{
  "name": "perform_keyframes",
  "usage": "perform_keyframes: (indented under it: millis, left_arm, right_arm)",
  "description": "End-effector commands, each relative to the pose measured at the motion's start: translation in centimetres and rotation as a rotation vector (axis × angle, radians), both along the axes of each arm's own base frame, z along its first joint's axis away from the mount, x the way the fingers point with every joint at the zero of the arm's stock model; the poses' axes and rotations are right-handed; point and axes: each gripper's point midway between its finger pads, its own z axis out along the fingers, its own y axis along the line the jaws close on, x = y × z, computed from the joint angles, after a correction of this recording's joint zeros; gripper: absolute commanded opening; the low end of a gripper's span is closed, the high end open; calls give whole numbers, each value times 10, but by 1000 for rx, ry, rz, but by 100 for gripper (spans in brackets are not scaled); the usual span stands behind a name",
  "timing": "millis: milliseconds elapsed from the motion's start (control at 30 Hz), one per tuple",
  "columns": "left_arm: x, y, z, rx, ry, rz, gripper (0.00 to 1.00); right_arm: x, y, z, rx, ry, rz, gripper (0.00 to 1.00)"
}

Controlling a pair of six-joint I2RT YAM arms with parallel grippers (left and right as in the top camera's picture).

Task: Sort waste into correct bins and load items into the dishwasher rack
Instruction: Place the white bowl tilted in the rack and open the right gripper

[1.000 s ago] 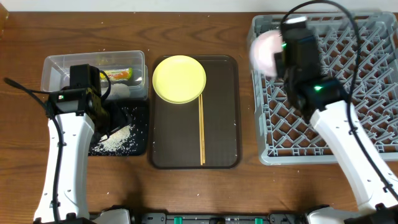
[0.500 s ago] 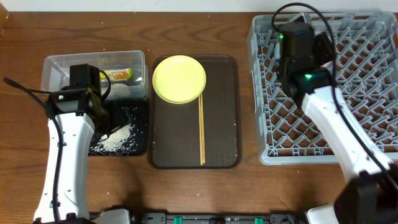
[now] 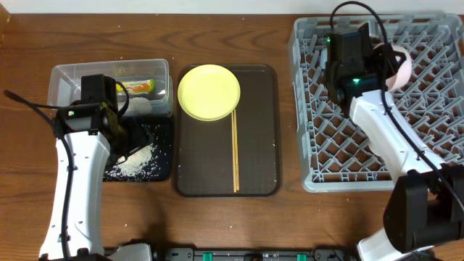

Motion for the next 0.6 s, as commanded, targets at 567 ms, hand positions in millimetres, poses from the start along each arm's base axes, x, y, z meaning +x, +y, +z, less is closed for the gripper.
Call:
perform_keyframes:
  millis: [567]
  left_arm:
    - [-2, 4, 0, 17, 4, 16, 83]
  right_arm:
    - [10, -5, -64, 85, 92, -2, 1]
